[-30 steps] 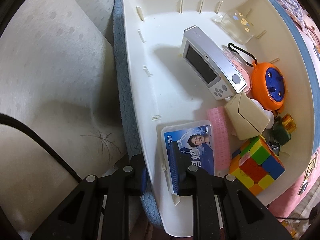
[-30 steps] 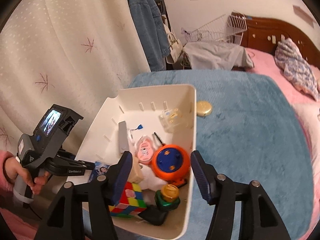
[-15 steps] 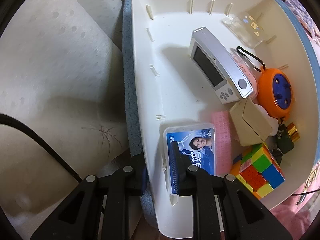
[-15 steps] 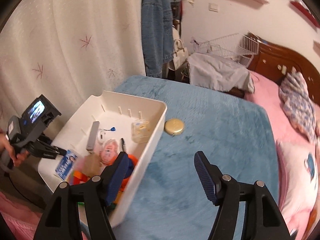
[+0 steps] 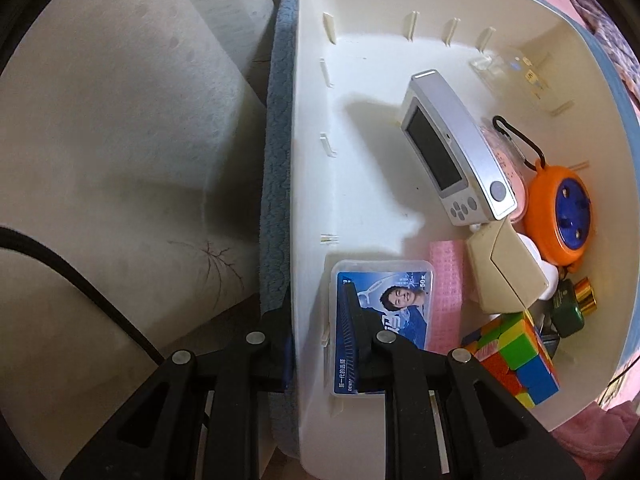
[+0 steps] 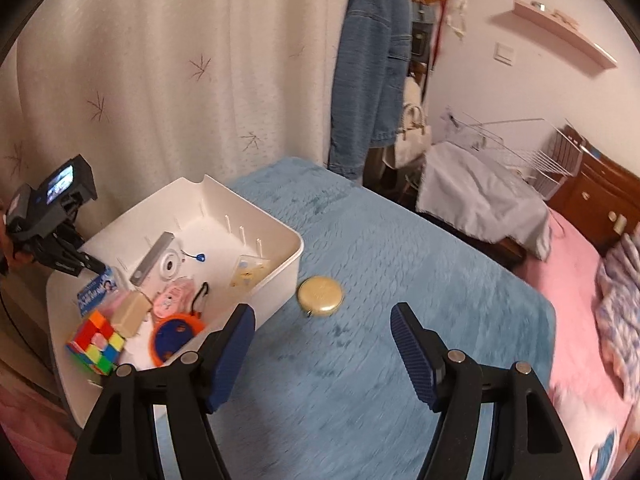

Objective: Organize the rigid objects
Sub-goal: 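Move the right tool to the round gold tin and grasp it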

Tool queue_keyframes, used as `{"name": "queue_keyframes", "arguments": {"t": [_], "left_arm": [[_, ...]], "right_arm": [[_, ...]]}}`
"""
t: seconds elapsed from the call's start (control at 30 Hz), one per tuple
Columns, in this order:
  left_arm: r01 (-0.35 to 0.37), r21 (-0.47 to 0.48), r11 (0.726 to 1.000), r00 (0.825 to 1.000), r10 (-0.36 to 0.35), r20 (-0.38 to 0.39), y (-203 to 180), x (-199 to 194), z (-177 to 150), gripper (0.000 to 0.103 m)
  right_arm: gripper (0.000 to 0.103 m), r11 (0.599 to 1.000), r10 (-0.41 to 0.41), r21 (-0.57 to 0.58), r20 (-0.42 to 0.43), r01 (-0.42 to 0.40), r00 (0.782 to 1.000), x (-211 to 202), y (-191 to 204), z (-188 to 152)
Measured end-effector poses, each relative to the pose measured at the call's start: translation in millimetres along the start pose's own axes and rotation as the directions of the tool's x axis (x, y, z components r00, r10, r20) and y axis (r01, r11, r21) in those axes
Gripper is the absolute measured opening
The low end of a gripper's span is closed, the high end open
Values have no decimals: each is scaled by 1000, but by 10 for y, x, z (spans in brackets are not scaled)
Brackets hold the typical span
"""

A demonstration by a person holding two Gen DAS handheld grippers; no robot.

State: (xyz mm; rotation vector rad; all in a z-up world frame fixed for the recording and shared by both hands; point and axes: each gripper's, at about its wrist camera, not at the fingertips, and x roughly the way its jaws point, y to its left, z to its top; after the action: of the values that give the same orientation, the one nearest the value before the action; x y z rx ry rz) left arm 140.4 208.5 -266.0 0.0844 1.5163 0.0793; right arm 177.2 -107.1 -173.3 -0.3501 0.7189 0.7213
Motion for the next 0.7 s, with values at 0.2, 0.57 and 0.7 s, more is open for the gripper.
{"name": "queue_keyframes", "arguments": {"t": [0.2,0.57,0.7], "left_arm": [[-31,-44,999,999,30,-14,-22,6,-7,20],[-54,-111,992,998,52,-20,-37,124,67,21],[-56,-119,991,998,54,-17,-40,162,46,21]], "right_arm": [[71,998,56,-24,18,-56,998,399,-238,-10],[71,980,179,-90,4,-178,984,1187,-343,-166],[71,970,207,-125,-20,-208,978,1416,-302,-249]]}}
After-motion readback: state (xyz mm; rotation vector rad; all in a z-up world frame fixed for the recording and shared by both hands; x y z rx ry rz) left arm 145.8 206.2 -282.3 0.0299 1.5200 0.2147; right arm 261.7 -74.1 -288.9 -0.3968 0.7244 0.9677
